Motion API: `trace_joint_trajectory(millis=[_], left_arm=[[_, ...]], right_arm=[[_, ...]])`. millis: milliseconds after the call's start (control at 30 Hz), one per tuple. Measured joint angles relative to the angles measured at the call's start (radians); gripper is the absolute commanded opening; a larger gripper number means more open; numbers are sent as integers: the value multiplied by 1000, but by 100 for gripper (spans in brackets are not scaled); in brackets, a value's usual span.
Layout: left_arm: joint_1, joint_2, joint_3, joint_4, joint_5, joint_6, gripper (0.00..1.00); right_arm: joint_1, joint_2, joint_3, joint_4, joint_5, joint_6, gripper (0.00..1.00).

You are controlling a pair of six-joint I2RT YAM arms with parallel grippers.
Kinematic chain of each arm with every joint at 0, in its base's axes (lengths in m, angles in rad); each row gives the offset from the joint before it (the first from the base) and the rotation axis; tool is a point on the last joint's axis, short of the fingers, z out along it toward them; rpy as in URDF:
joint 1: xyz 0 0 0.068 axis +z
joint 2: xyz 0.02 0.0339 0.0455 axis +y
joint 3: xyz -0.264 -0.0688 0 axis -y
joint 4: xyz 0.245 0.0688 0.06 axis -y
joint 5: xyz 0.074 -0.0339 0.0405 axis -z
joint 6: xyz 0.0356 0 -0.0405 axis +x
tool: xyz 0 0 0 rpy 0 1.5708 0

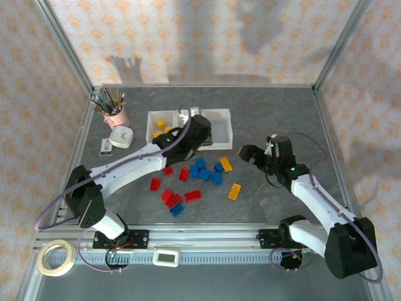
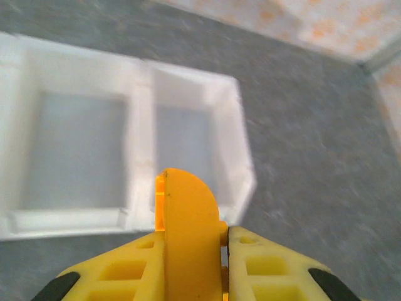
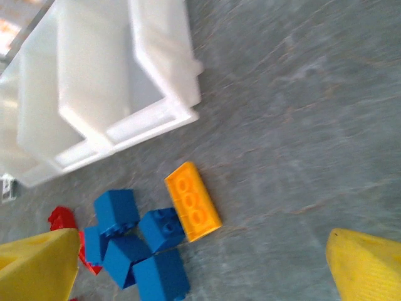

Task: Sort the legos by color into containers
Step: Pick up the lego from the center of the table, then place the lego in the container.

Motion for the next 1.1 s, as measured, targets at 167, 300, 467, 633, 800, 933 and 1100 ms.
trace_joint_trajectory(millis=[167,300,467,633,800,933,1100], left_arm=[[172,-13,-45,-18,-11,59,23],[278,12,-53,-19,-11,111,24],[382,105,-53,-14,-11,168,24],[425,208,-42,5,2,205,33],[430,272,-18,8,8,224,47],[430,273,-8,9,4,230,54],[430,226,-13,8,27,229,57]], right_arm=[[127,34,-1,83,8,32,100],[187,57,-1,141,23,51,100],[214,84,-1,178,39,66,100],[215,95,0,180,57,66,100],[215,97,8,171,82,61,100],[215,97,39,153,107,43,100],[215,94,69,119,149,26,100]])
